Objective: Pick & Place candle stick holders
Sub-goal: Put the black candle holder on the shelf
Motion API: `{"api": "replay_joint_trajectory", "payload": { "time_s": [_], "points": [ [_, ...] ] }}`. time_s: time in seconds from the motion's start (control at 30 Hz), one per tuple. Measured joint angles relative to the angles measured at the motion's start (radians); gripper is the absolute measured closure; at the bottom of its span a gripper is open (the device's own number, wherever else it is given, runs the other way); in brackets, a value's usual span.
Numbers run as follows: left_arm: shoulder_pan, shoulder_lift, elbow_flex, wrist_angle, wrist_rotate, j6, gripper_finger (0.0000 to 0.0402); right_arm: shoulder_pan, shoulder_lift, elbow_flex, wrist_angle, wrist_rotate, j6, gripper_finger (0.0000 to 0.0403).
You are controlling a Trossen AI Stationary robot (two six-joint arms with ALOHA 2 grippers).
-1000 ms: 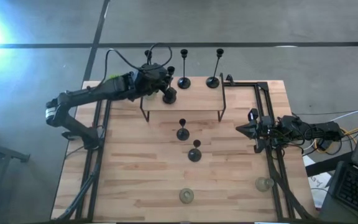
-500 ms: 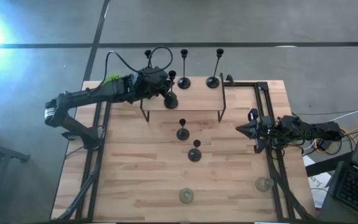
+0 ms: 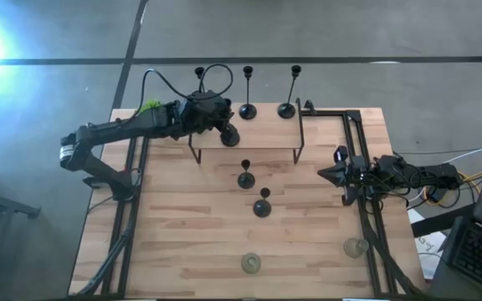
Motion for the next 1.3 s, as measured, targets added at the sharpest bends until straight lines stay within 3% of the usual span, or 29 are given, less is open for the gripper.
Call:
{"api": "replay_joint_trajectory", "payload": {
  "time_s": [0.5,1.3],
  "points": [
    [0.0,-0.044,0.0,-0.098,-0.056,0.003,0.0324,0.0,0.0,0.0,0.0,0.0,0.002,0.0394],
    [0.0,-0.05,0.002,0.0,-0.011,0.089,0.0313,0.0,0.0,0.0,0.0,0.0,0.0,0.0394]
  ]
}}
